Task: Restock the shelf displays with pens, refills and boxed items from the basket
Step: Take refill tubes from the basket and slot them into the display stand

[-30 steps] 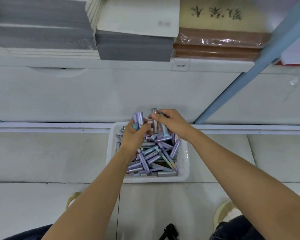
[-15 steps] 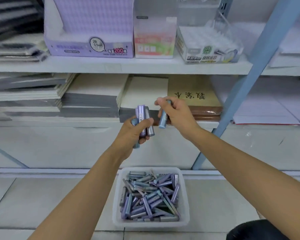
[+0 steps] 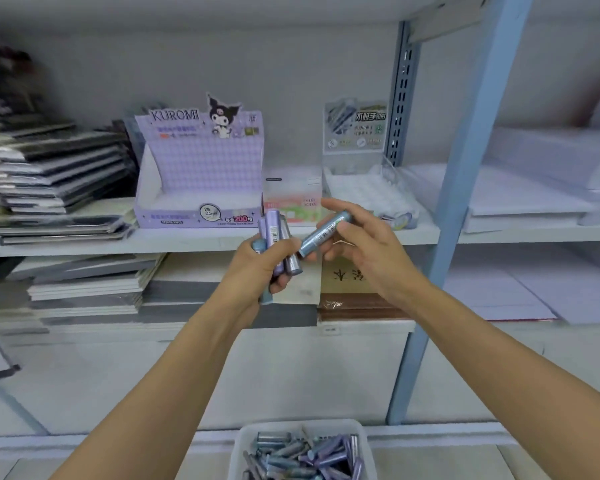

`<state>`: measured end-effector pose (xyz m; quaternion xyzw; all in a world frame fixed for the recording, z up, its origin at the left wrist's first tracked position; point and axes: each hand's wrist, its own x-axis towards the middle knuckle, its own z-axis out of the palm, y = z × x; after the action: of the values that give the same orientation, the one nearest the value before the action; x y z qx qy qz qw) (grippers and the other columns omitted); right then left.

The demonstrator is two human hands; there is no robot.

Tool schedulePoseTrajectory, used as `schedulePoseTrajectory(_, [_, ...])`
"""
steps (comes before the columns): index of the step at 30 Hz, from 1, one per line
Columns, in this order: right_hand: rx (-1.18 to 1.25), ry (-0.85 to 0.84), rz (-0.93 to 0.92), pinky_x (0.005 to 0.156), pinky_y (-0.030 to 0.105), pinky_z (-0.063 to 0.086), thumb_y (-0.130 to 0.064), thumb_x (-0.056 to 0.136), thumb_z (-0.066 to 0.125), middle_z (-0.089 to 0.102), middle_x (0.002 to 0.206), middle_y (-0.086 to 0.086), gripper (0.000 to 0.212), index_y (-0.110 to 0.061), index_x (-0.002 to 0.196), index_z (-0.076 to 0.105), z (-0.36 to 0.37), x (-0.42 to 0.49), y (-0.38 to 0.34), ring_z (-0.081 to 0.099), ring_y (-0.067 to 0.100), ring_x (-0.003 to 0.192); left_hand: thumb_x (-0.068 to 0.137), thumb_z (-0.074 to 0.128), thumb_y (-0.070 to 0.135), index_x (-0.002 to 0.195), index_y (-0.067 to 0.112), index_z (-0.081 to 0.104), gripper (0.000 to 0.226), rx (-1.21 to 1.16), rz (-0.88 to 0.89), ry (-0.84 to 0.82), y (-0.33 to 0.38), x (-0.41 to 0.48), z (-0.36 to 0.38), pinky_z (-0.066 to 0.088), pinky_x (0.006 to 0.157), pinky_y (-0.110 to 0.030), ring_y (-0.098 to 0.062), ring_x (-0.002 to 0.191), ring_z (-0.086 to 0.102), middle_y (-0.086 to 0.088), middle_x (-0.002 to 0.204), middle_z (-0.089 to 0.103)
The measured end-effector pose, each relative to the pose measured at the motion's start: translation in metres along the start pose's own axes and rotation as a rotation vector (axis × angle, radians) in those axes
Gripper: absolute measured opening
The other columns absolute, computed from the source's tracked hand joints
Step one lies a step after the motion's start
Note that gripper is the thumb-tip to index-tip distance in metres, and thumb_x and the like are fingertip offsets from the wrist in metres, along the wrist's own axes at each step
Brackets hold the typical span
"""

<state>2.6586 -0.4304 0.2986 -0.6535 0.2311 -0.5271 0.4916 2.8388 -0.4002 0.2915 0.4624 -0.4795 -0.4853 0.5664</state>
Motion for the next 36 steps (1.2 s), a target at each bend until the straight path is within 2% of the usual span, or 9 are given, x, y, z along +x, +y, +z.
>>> schedulePoseTrajectory(3, [-0.198,0.031,-0.122,0.074,0.025,0.056,-0.005,0.097,0.052,0.067,0.090,0.003,0.027,-0.008,0.123,0.060,-0.015,0.017,-0.021,0.065,0.012,0.078,0.089,0.066,0.025,0.099,0.003,0.066,0.024,0.028,0.056,-0.068,0.018,0.009,0.003,0.034,0.037,-0.017,-0.008,0.040,0.040,-0.008,0.082,0.075])
schedulePoseTrajectory(7, [-0.279,0.230,-0.195,0.070,0.023,0.055,-0.010,0.094,0.059,0.071,0.089,0.001,0.016,-0.012,0.107,0.067,-0.042,0.064,-0.046,0.068,0.014,0.078,0.089,0.067,0.025,0.089,0.010,0.063,0.015,0.048,0.139,-0.079,0.042,0.033,0.004,0.036,0.038,-0.018,-0.009,0.042,0.044,-0.011,0.084,0.075])
schedulePoseTrajectory(13, [-0.538,0.319,-0.057,0.070,0.020,0.056,-0.008,0.095,0.057,0.068,0.106,0.017,0.016,-0.005,0.109,0.064,-0.072,0.125,-0.019,0.067,0.021,0.089,0.088,0.069,0.023,0.092,0.018,0.060,0.011,0.095,0.233,-0.011,0.058,0.067,0.009,0.043,0.044,-0.017,-0.002,0.045,0.053,-0.003,0.082,0.075])
schedulePoseTrajectory(16, [-0.639,0.306,0.011,0.078,0.025,0.057,-0.007,0.094,0.058,0.068,0.105,0.014,0.018,-0.002,0.111,0.064,-0.079,0.134,0.000,0.067,0.024,0.094,0.088,0.069,0.020,0.094,0.016,0.060,0.012,0.087,0.253,-0.014,0.057,0.076,0.012,0.042,0.043,-0.016,-0.001,0.044,0.050,-0.005,0.086,0.074])
schedulePoseTrajectory(23, [-0.744,0.166,0.001,0.074,0.022,0.059,-0.006,0.091,0.063,0.069,0.092,0.013,0.013,0.000,0.102,0.068,-0.088,0.146,-0.008,0.068,0.013,0.079,0.089,0.068,0.019,0.089,0.016,0.060,0.008,0.147,0.283,-0.015,0.054,0.086,0.012,0.042,0.044,-0.015,-0.001,0.045,0.048,-0.004,0.078,0.074])
schedulePoseTrajectory(26, [-0.740,0.238,-0.061,0.076,0.026,0.060,-0.009,0.089,0.067,0.070,0.093,0.011,0.017,-0.001,0.104,0.070,-0.086,0.164,-0.014,0.069,0.019,0.084,0.089,0.068,0.022,0.094,0.017,0.060,0.010,0.150,0.291,-0.010,0.059,0.090,0.013,0.043,0.046,-0.014,0.000,0.047,0.053,-0.002,0.078,0.075])
schedulePoseTrajectory(28, [-0.777,0.277,-0.066,0.075,0.028,0.060,-0.012,0.088,0.069,0.070,0.089,0.008,0.017,-0.003,0.102,0.071,-0.086,0.178,-0.015,0.070,0.017,0.078,0.089,0.068,0.023,0.095,0.017,0.061,0.011,0.163,0.309,0.002,0.062,0.092,0.013,0.044,0.047,-0.013,0.001,0.049,0.056,0.001,0.077,0.075])
schedulePoseTrajectory(33, [-0.962,0.204,-0.007,0.077,0.037,0.059,-0.018,0.087,0.071,0.071,0.082,0.011,0.020,-0.002,0.099,0.071,-0.081,0.197,0.001,0.070,0.021,0.074,0.088,0.068,0.022,0.097,0.015,0.061,0.014,0.209,0.334,0.003,0.066,0.094,0.013,0.048,0.050,-0.013,0.002,0.053,0.060,0.003,0.075,0.075])
schedulePoseTrajectory(36, [-1.126,0.131,-0.011,0.075,0.037,0.057,-0.023,0.087,0.070,0.062,0.067,0.004,0.021,-0.003,0.094,0.071,-0.079,0.204,0.007,0.061,0.016,0.063,0.088,0.068,0.022,0.097,0.015,0.061,0.013,0.211,0.329,0.002,0.069,0.098,0.010,0.046,0.049,-0.012,0.002,0.052,0.060,0.004,0.074,0.075])
